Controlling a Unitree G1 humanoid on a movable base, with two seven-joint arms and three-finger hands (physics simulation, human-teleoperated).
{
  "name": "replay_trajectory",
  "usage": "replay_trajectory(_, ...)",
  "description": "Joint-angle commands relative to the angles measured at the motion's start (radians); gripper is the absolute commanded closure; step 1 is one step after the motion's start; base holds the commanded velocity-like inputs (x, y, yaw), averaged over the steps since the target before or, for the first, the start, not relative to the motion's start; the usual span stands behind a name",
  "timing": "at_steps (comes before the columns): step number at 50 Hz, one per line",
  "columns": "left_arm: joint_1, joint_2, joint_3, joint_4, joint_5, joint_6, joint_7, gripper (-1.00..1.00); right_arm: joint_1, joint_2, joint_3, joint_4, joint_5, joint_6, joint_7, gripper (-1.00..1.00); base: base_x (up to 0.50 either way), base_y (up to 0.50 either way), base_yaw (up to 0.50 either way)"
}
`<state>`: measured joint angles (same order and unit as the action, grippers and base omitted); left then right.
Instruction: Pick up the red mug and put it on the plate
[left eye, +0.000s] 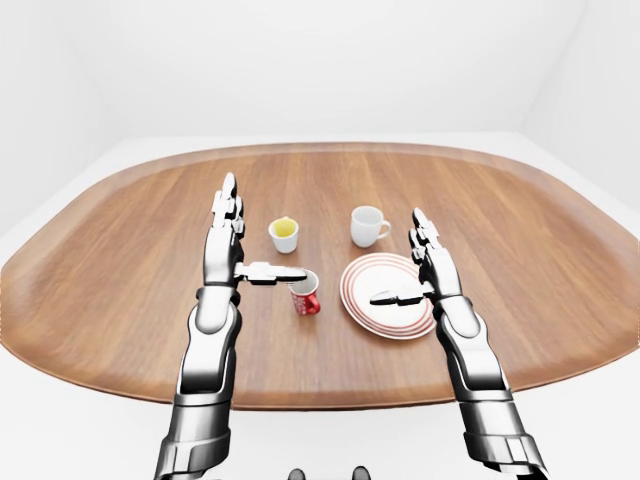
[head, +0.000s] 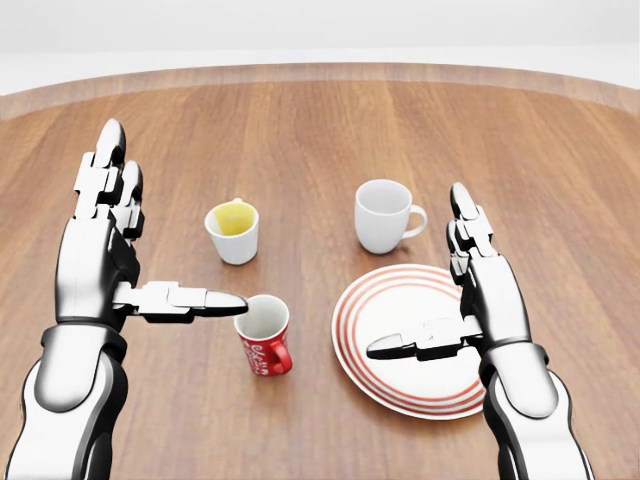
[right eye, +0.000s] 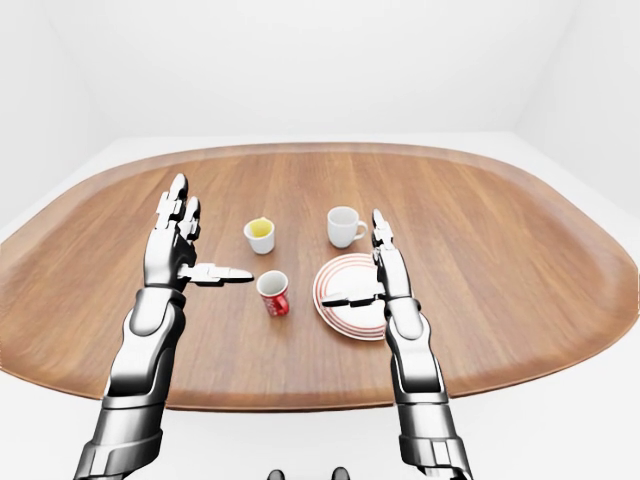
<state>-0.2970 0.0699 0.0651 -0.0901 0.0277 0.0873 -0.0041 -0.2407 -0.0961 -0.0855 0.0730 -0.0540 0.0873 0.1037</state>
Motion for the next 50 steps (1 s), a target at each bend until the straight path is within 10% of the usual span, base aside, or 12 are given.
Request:
replay_trajectory(1,0.001,-0.001,-0.001,-0.002,0.002,0.0,0.0,-1.0,0.004,0.001,0.001,-0.004,-0.001,0.0,0.001,-1.0,0.44,0.0,0.0)
replay_trajectory(50,0.01,-0.006,-0.006,-0.014,0.009,0.0,0.001,-1.0,-0.023,-0.007,0.007,0.044,-0.016,0.0,0.03,-1.0,0.4,0.0,0.0)
